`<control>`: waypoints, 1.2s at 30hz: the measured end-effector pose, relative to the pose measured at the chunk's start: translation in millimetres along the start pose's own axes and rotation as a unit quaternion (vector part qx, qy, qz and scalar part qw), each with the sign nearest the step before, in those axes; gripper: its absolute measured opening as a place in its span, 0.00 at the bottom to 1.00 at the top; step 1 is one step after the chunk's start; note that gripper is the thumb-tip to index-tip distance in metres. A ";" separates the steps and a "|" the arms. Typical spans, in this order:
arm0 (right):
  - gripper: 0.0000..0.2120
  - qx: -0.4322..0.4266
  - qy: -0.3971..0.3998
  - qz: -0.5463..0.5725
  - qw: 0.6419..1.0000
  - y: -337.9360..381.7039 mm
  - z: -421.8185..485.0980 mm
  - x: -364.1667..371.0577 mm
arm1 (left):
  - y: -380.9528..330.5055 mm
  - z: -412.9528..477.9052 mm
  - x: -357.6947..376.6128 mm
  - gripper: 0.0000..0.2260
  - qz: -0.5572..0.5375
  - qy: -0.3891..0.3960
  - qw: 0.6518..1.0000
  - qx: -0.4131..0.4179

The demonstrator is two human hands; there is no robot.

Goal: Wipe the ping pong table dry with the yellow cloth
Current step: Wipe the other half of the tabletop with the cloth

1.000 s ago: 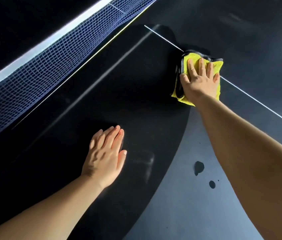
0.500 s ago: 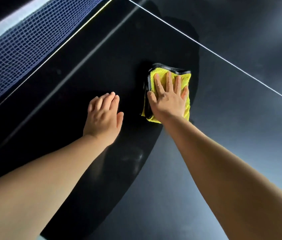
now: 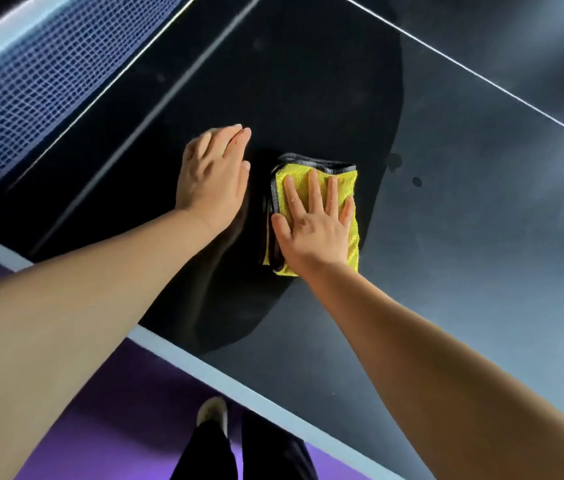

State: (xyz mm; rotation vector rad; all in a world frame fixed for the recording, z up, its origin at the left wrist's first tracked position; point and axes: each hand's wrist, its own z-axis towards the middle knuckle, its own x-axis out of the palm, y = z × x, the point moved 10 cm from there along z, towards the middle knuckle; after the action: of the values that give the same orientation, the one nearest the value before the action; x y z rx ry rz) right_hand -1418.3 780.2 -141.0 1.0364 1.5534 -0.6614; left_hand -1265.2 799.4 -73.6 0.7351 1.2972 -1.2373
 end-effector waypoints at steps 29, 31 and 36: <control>0.33 -0.019 0.051 0.038 0.998 46.0 -182.3 31.4 | -8.4 -150.7 -26.5 0.20 -0.052 0.098 0.990 -0.084; 0.34 -0.005 0.039 0.030 0.999 27.1 -161.2 24.2 | -16.2 -139.4 -18.6 0.20 -0.049 0.105 0.990 -0.079; 0.34 0.022 0.016 0.012 1.000 -29.6 -91.7 4.8 | -43.5 -103.5 7.4 0.20 -0.062 0.101 0.990 -0.071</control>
State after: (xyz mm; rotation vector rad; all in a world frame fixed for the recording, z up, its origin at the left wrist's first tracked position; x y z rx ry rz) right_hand -1488.0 845.4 -126.7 1.1011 1.5569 -0.6679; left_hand -1337.9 883.4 -91.0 0.6997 1.6018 -1.1769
